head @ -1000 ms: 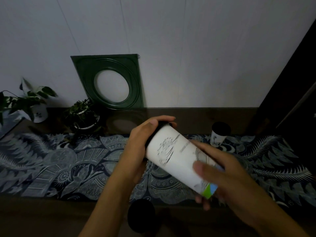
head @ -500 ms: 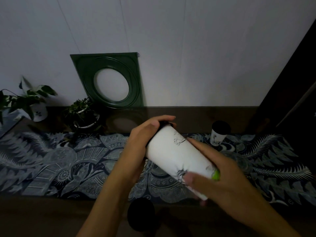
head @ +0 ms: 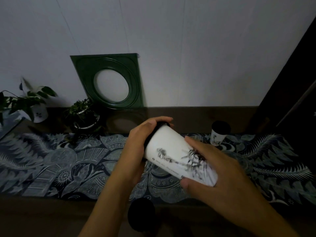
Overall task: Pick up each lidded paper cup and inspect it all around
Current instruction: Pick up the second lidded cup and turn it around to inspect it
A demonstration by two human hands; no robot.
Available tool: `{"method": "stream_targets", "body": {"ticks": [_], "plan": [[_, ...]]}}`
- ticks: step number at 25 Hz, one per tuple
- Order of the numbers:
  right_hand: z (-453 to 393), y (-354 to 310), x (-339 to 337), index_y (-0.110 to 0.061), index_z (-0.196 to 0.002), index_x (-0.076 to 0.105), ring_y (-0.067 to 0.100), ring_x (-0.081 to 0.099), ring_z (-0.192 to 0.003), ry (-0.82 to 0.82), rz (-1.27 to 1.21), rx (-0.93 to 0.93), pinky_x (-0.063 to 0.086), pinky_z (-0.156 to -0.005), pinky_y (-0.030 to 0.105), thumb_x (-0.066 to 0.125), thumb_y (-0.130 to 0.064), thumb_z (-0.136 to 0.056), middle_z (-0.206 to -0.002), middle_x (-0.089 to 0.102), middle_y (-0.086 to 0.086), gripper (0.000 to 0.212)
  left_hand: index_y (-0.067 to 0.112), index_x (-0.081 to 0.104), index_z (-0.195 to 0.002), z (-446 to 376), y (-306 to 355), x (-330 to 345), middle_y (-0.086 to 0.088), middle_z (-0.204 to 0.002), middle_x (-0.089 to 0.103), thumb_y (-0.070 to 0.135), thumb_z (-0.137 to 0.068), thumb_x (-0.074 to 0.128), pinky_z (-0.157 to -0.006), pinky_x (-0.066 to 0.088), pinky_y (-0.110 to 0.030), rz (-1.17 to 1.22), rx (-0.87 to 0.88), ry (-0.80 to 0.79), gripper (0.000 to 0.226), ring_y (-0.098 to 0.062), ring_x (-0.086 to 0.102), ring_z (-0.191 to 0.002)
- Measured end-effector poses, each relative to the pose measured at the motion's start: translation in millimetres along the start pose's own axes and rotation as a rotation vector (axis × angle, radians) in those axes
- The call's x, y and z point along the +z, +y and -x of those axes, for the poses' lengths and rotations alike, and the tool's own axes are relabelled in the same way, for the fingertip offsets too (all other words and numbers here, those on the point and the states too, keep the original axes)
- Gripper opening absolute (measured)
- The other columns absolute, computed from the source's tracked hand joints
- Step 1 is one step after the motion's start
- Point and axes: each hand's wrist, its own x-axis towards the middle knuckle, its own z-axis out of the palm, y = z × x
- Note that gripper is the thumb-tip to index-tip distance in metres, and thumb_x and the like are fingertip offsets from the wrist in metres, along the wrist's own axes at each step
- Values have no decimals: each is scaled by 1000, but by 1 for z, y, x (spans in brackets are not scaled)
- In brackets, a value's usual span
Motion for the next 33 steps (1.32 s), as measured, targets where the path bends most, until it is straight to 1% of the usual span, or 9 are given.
{"method": "stream_targets", "body": {"ticks": [4,7,12,15,18,20,24,27,33], "plan": [[0,-7,4,-32,-98,69,7,65,-47,-119,-791,373,53,-48,36,74,-77,-48,-114,72,15,68,5,71,-111,2,4,-2,-20,-112,73,31,-94,42,-82,55,-36,26,31,-60,42,-25,69,-95],[-4,-9,3,-49,-109,61,9,71,-66,-90,-628,318,55,-59,39,68,-65,-67,-114,71,-2,46,5,73,-102,1,1,0,-20,-105,74,27,-91,44,-79,56,-34,28,24,-24,38,-24,70,-91],[-3,13,9,-58,-142,16,10,62,-102,64,278,-197,59,-78,36,58,-69,-68,-130,42,-25,86,8,75,-100,-3,-1,1,-14,-99,76,29,-88,47,-76,56,-33,3,-21,1,36,-21,70,-88],[-4,7,6,-60,-132,39,5,67,-98,25,-228,21,60,-77,31,70,-60,-61,-124,60,-23,78,12,74,-106,0,0,-1,-15,-108,75,33,-92,45,-83,56,-37,-7,2,-35,39,-25,70,-96],[-1,-6,0,-47,-102,70,23,67,-57,-99,-936,341,53,-45,34,77,-44,-65,-96,76,5,38,8,72,-108,1,2,-2,-18,-111,74,30,-94,43,-88,54,-41,18,40,-59,39,-27,69,-100],[0,-9,0,-43,-101,71,25,65,-53,-138,-1001,404,49,-42,30,77,-48,-65,-91,76,8,37,5,73,-105,1,2,-1,-20,-108,74,27,-93,43,-86,55,-40,35,31,-43,39,-26,69,-97],[-2,1,4,-70,-129,26,2,63,-98,-25,46,-6,59,-71,26,68,-67,-67,-127,46,-36,75,2,73,-102,-3,0,3,-24,-105,73,18,-97,44,-83,53,-42,6,-38,37,34,-27,69,-91],[-4,12,8,-58,-141,16,7,62,-98,92,342,-196,60,-72,32,56,-70,-67,-129,42,-26,85,4,73,-106,-4,0,3,-24,-107,73,21,-98,43,-88,53,-47,-10,-64,41,35,-30,69,-96],[0,-1,2,-40,-116,66,25,66,-51,-34,-947,342,49,-43,30,74,-52,-59,-89,76,9,58,11,73,-112,-1,0,1,-17,-113,74,32,-93,42,-90,55,-44,19,8,-33,41,-30,69,-103]]}}
